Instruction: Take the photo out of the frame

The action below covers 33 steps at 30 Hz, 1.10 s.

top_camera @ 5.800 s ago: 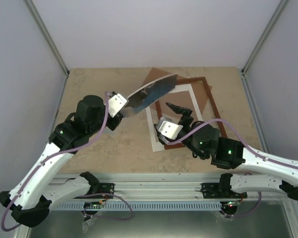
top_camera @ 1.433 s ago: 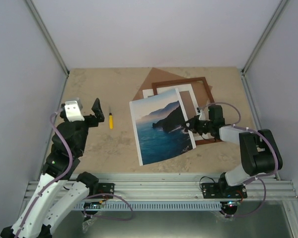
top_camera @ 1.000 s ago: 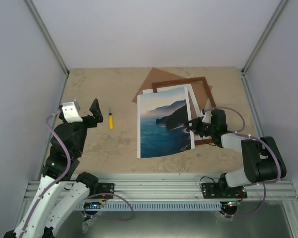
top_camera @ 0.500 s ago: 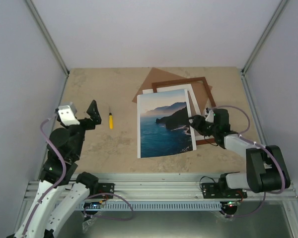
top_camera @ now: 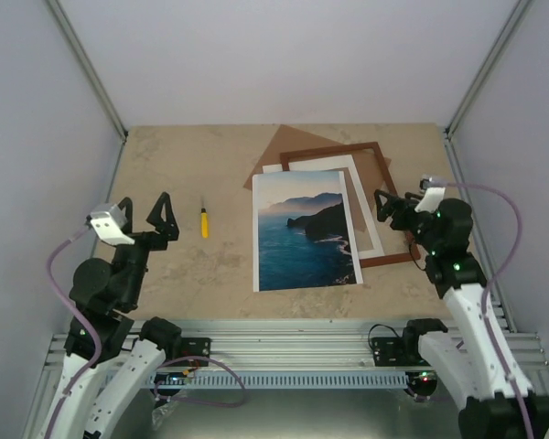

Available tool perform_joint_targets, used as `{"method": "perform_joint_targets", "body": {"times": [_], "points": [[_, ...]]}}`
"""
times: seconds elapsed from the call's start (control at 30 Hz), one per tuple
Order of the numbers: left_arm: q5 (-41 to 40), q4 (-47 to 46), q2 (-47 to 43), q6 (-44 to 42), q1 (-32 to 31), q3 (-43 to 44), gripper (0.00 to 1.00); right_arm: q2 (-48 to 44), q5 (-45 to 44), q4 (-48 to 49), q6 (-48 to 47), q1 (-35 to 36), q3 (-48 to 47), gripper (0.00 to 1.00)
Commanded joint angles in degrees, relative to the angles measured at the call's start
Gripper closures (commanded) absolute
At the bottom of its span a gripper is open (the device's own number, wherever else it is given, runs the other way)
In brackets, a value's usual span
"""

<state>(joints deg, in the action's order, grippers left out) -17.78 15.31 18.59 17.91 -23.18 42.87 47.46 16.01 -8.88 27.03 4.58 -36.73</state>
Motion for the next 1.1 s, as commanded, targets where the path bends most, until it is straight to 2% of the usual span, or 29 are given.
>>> {"method": "perform_joint_targets", "body": {"times": [0.0,0.2,0.3,0.63,1.07], "points": [[1.57,0.52,-1.33,1.30,0.42,-0.90,0.01,-9.98,-7.98,-3.95,-8.27,-0.18,0.41,0.02],[-0.64,2.58,-1.64,0.93,0.42,-1.70,0.01,-21.72,-10.53,1.04,-8.76,-0.18,5.89,0.02],[-1.34,2.92,-1.96,1.75,0.42,-2.70,0.01,-24.33,-12.03,3.11,-7.38,-0.18,8.72,0.03],[-3.15,3.99,0.85,0.74,0.42,-3.85,0.01,-24.48,-12.68,6.23,-5.72,-0.18,13.36,0.02],[-3.41,4.20,1.91,-0.13,0.42,-3.81,0.01,-24.22,-10.42,7.05,-6.55,-0.18,13.64,0.03]]}}
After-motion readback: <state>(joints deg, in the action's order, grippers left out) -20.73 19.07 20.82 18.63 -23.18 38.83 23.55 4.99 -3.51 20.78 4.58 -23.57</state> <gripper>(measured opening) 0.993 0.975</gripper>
